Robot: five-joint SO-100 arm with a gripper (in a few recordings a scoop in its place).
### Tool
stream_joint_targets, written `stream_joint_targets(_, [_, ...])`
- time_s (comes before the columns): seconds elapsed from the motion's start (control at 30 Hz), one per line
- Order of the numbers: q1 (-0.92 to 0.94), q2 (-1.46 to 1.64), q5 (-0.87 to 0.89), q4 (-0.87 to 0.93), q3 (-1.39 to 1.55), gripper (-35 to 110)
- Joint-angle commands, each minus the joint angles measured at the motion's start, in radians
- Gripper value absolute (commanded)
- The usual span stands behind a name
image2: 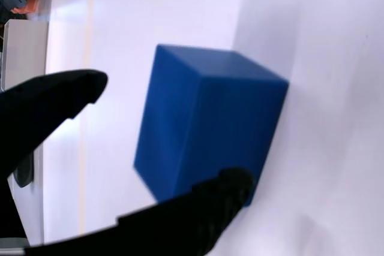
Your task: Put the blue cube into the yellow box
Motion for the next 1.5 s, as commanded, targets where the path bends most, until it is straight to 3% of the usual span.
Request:
stream_joint_targets(0.0, [-0.015, 0.025, -0.012, 0.017, -0.156, 42])
stream_joint_targets(0.7, [-0.095, -0.153, -0.018, -0.017, -0.296, 40])
stream_joint_targets(1.0, [-0.104, -0.178, -0.087, -0.035, -0.307, 15])
stream_joint_targets(1.47, [-0.081, -0.018, -0.244, -0.034, -0.213, 9])
